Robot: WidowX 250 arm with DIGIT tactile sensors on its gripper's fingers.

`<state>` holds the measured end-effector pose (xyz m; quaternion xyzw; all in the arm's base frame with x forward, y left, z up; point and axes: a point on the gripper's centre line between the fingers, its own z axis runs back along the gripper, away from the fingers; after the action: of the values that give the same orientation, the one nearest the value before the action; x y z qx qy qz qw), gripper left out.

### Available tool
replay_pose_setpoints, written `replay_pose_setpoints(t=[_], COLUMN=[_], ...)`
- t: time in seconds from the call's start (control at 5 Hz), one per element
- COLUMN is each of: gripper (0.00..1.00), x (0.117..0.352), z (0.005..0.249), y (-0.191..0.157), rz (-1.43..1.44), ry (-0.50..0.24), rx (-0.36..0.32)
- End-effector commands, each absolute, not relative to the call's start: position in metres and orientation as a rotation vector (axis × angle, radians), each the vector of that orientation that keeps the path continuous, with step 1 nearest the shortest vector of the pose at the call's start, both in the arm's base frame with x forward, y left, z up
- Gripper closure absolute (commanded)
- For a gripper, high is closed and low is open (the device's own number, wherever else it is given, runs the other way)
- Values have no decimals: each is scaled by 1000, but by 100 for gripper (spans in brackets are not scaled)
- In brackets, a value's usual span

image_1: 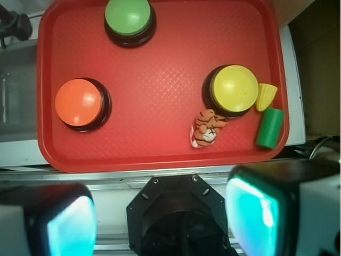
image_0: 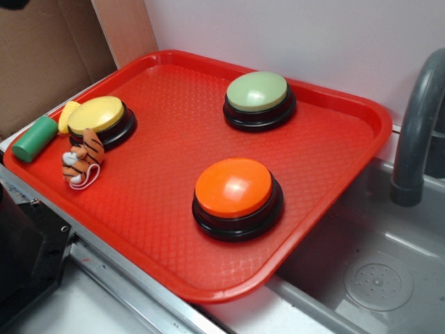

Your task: Push the yellow button.

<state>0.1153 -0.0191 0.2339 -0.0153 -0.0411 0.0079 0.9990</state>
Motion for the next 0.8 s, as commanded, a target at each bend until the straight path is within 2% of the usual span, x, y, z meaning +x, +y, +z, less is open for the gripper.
replay_pose_setpoints(t=[0.0,0.2,0.4,0.6], gripper=[0,0,0,0], x=[115,134,162,185], z=[234,200,174,153], y=[-19,31,82,109], rz=[16,159,182,141], ry=[-82,13,-18,14], rx=[-31,-41,-22,83])
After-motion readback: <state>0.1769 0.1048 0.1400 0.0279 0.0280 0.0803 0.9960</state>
